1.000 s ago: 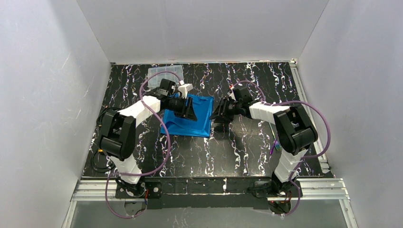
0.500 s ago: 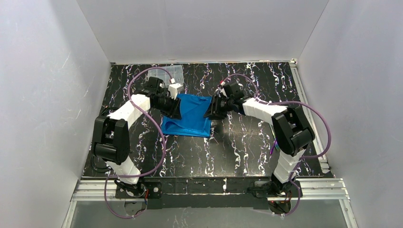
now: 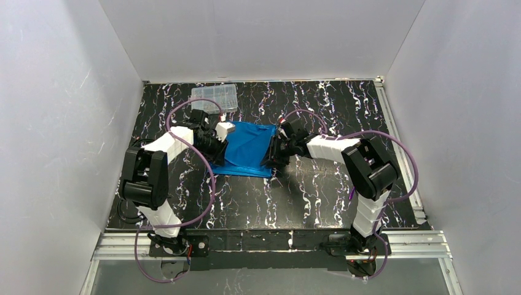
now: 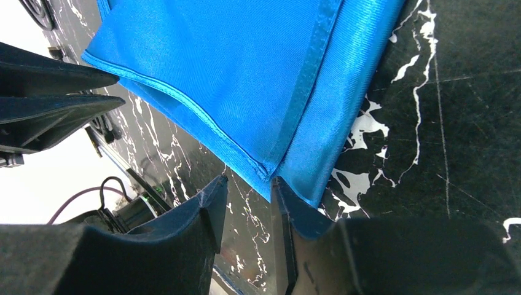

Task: Fold the napkin into a case and place the utensils inside
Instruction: Fold the top corner of the square-folded napkin at the center of the board, then smooth out the upper triangle-folded napkin at the center of the board.

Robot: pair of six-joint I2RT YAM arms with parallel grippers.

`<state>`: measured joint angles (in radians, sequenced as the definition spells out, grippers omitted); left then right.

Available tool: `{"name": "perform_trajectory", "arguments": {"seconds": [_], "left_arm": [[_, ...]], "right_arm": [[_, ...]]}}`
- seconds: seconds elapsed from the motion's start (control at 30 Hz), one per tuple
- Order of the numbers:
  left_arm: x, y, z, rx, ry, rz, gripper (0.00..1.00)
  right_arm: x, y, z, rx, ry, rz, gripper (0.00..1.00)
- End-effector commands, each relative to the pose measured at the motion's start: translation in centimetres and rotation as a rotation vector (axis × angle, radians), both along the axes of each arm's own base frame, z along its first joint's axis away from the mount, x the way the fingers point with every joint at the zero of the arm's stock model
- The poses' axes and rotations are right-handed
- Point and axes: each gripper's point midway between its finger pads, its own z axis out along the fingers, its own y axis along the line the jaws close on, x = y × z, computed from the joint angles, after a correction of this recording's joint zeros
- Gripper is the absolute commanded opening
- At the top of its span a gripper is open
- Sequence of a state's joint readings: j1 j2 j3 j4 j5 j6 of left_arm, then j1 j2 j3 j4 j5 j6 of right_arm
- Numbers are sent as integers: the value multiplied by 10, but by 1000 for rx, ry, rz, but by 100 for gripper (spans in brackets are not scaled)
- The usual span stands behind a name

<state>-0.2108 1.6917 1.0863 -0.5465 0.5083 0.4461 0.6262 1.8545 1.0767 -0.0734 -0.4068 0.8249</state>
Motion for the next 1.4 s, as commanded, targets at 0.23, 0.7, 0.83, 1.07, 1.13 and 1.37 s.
{"name": "perform_trajectory", "arguments": {"seconds": [0.23, 0.7, 0.83, 1.07, 1.13, 1.37], "left_arm": [[-15, 8, -21, 33, 44, -37, 20], [-18, 5, -18, 13, 27, -71, 19], [-20, 4, -17, 9, 27, -84, 19], [-21, 2, -21, 15, 32, -110, 18], [-21, 2, -20, 11, 42, -111, 18], [-23, 0, -19, 8, 40, -129, 18]], "right_arm": [[-3, 4, -13, 8, 22, -25, 41], [2, 6, -26, -16, 23, -84, 41], [3, 7, -27, -18, 27, -106, 37], [3, 5, -29, 1, 37, -160, 36], [2, 3, -34, -1, 46, -180, 35], [2, -4, -39, 27, 50, -279, 40]]}}
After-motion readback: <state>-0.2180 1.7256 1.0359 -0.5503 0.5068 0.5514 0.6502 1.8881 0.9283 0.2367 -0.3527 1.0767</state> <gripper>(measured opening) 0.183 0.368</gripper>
